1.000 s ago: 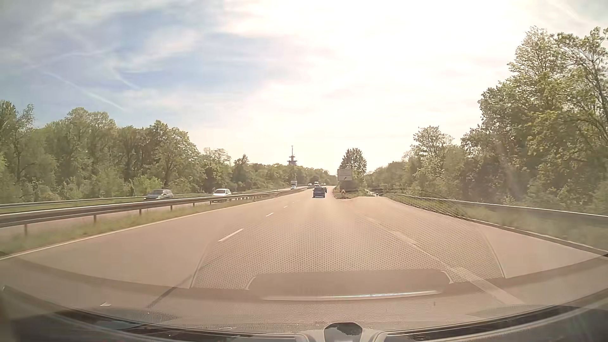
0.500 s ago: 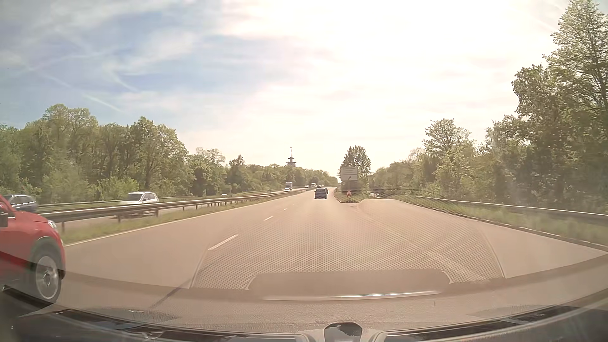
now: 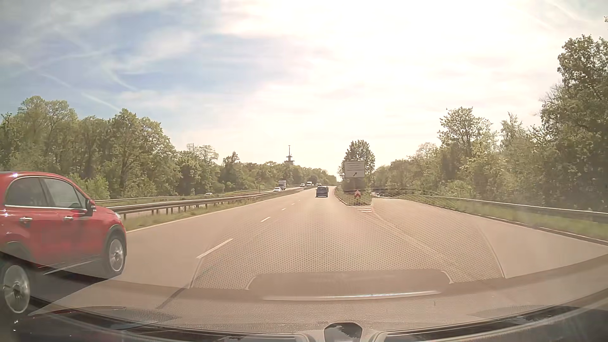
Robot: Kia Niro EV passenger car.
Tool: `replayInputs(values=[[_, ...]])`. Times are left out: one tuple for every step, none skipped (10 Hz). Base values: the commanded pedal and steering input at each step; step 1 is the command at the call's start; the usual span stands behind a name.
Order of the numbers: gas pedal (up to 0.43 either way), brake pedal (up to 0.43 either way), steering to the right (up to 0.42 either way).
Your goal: Follow the waypoints while adhering to traffic rules and regulations
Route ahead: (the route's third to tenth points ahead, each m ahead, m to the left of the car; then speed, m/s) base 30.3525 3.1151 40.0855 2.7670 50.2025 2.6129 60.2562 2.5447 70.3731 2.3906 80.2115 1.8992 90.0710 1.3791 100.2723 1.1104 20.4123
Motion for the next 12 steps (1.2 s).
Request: replayInputs(values=[[0.098,0.0,0.003],[0.098,0.0,0.003],[0.098,0.0,0.003],[0.098,0.0,0.003],[0.098,0.0,0.003],[0.098,0.0,0.003],[0.098,0.0,0.003],[0.087,0.0,0.003],[0.087,0.0,0.003],[0.087,0.0,0.003],[0.087,0.0,0.003],[0.087,0.0,0.003]])
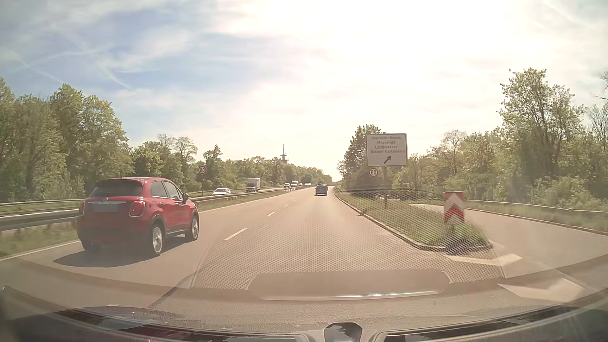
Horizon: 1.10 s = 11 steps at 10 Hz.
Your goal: Follow the waypoints while adhering to traffic rules and regulations
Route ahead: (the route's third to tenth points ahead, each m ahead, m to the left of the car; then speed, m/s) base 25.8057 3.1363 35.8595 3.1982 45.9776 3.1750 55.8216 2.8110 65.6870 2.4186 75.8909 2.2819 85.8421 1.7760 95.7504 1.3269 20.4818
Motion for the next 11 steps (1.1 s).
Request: replayInputs(values=[[0.087,0.0,0.003],[0.087,0.0,0.003],[0.087,0.0,0.003],[0.079,0.0,0.003],[0.079,0.0,0.003],[0.079,0.0,0.003],[0.079,0.0,0.003],[0.079,0.0,0.003],[0.079,0.0,0.003],[0.079,0.0,0.003],[0.079,0.0,0.003]])
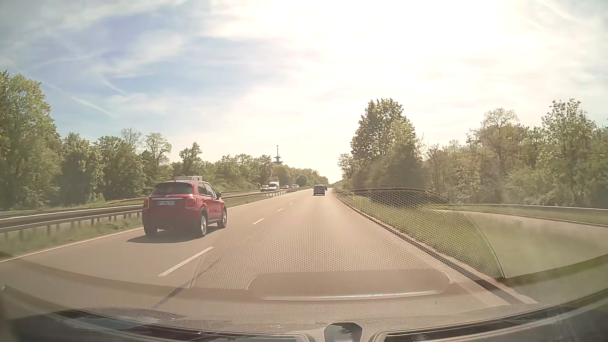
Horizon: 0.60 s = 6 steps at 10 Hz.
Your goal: Follow the waypoints while adhering to traffic rules and regulations
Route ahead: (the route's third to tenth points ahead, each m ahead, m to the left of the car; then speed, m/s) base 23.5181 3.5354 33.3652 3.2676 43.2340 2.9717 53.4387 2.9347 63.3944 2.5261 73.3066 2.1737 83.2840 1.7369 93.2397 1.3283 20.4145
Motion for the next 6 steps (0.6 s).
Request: replayInputs(values=[[0.079,0.0,0.003],[0.079,0.0,0.003],[0.079,0.0,0.003],[0.079,0.0,0.002],[0.079,0.0,0.002],[0.079,0.0,0.002]])
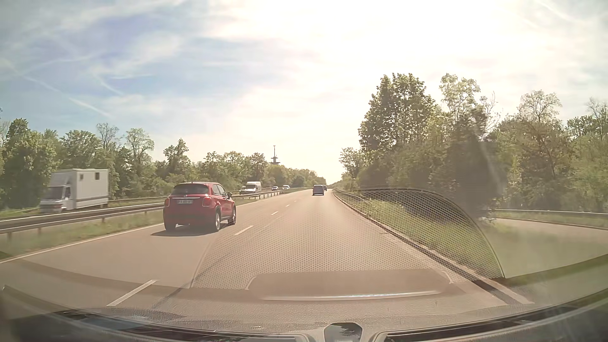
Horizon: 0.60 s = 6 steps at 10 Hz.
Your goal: Follow the waypoints while adhering to traffic rules and regulations
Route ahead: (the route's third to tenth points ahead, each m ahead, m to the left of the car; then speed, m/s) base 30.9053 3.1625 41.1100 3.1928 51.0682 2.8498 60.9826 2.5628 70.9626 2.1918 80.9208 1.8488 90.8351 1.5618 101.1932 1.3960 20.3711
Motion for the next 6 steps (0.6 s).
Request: replayInputs(values=[[0.079,0.0,0.002],[0.079,0.0,0.002],[0.079,0.0,0.002],[0.079,0.0,0.002],[0.087,0.0,0.002],[0.087,0.0,0.002]])
